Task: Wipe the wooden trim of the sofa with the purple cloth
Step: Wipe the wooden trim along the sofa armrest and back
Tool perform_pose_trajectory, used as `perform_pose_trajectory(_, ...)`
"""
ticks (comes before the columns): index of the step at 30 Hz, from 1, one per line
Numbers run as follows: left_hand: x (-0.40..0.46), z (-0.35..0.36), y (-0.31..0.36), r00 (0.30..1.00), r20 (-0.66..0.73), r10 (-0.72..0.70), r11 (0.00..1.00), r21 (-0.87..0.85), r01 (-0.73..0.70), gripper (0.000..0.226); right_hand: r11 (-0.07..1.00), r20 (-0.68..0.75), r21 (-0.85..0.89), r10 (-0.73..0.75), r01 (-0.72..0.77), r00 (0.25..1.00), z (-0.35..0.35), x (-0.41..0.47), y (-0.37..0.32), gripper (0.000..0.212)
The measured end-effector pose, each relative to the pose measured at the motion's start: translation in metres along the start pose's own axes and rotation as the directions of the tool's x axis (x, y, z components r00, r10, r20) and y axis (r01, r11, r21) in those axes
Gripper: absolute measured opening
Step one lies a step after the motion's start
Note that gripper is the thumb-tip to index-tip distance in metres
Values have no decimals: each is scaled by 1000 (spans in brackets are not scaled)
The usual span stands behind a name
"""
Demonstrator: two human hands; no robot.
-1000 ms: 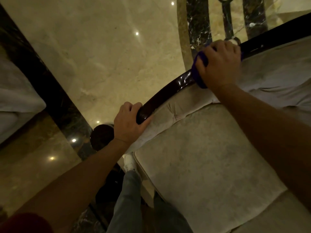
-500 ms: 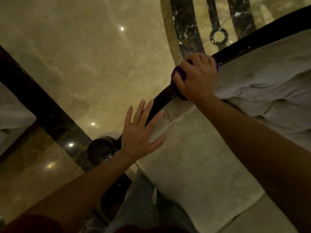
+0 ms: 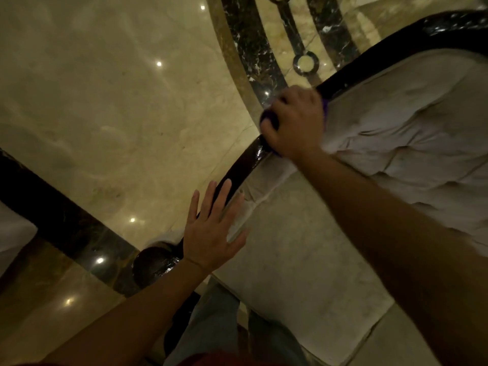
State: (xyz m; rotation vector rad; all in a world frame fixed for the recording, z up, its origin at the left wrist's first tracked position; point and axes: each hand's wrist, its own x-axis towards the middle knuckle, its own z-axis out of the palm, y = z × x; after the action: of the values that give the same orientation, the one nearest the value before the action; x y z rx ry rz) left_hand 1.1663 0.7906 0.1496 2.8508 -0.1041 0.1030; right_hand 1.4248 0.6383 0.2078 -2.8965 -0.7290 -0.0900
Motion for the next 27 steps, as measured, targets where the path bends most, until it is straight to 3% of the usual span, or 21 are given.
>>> perform_pose_trajectory(4,1,-7,-4,999,41,-1,999,45,-1,73,976,-86,212,-18,36,996,12,-36,-60,26)
perform_pose_trajectory(9,10,-17,-6,991,106,78,997,17,-80,78,960,11,99,-265,263,964,9,-8,-1,39)
perform_pose_trajectory(14,110,-22,-9,967,165,193,975,80,-208,73,965,-39,-237,-126,113,991,-19,56,104,51)
perform_pose_trajectory(17,167,-19,8,949,214,230,957,128,-261,71,942,-60,-327,-96,72,994,-44,74,135,51)
perform_pose_trajectory(24,189,-13,18,945,260,198,961,139,-239,74,963,-151,-224,117,-149,982,-41,61,111,46)
perform_pose_trajectory(27,192,-15,17,943,271,192,961,142,-236,75,980,-190,-132,122,-148,974,-22,46,83,39)
